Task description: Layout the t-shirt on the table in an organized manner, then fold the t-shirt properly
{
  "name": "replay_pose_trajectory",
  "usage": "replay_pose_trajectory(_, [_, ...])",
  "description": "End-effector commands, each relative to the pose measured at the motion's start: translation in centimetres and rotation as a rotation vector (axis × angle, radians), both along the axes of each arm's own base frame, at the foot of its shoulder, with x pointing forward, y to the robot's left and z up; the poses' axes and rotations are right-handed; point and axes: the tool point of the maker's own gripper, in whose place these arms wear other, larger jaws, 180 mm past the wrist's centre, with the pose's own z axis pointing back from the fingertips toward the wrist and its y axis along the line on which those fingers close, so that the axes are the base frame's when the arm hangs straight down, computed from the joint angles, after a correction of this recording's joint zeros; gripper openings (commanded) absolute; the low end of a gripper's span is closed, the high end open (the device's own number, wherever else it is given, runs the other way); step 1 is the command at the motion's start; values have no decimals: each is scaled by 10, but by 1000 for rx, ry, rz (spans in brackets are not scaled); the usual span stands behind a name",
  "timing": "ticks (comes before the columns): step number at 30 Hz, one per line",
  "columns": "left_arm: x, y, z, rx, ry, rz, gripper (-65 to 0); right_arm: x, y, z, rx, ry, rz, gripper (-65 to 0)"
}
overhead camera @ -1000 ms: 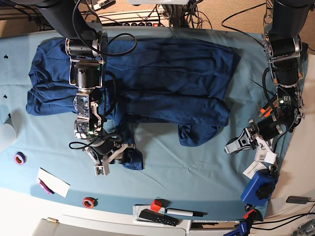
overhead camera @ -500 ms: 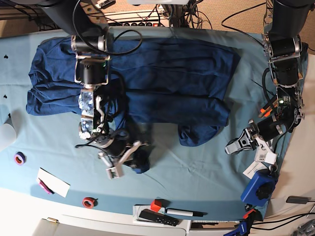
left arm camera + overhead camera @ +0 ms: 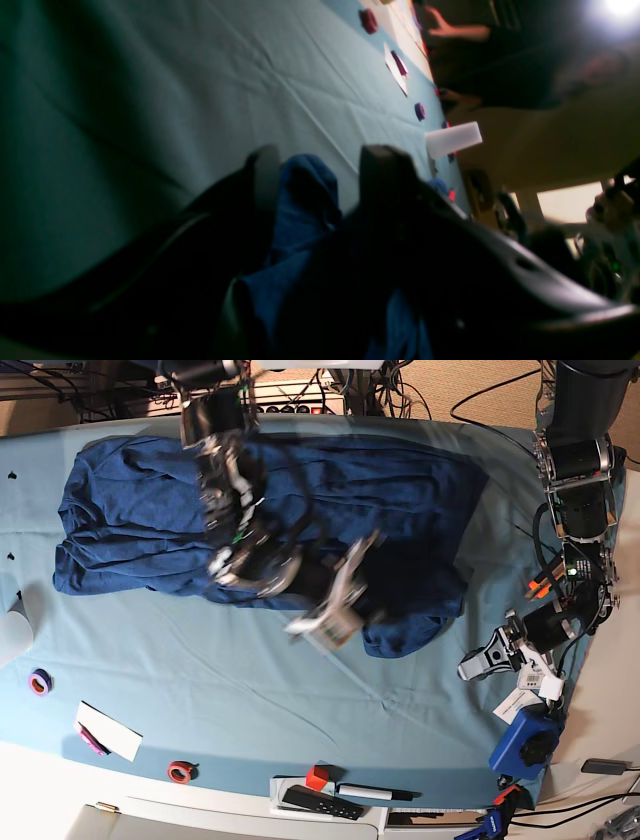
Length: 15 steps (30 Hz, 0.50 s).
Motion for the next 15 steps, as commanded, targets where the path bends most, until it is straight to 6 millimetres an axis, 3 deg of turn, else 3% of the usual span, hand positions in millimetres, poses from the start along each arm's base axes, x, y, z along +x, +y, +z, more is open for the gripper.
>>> replay_pose_trajectory(1, [14, 8, 26, -11, -73, 21, -382, -2, 13, 18, 42, -43, 34, -650])
replay_pose_trajectory(4, [14, 10, 26, -3, -72, 23, -382, -23, 36, 7, -4, -38, 108, -650])
replay_pose_trajectory(8, [13, 14, 24, 13, -68, 25, -382, -36, 51, -2, -74, -55, 153, -634])
replay_pose_trajectory(11, [13, 16, 24, 17, -68, 25, -382, -39, 55, -3, -79, -53, 156, -406])
replay_pose_trajectory(15, [13, 16, 23, 24, -65, 24, -382, -29, 50, -5, -88, -45, 95, -380])
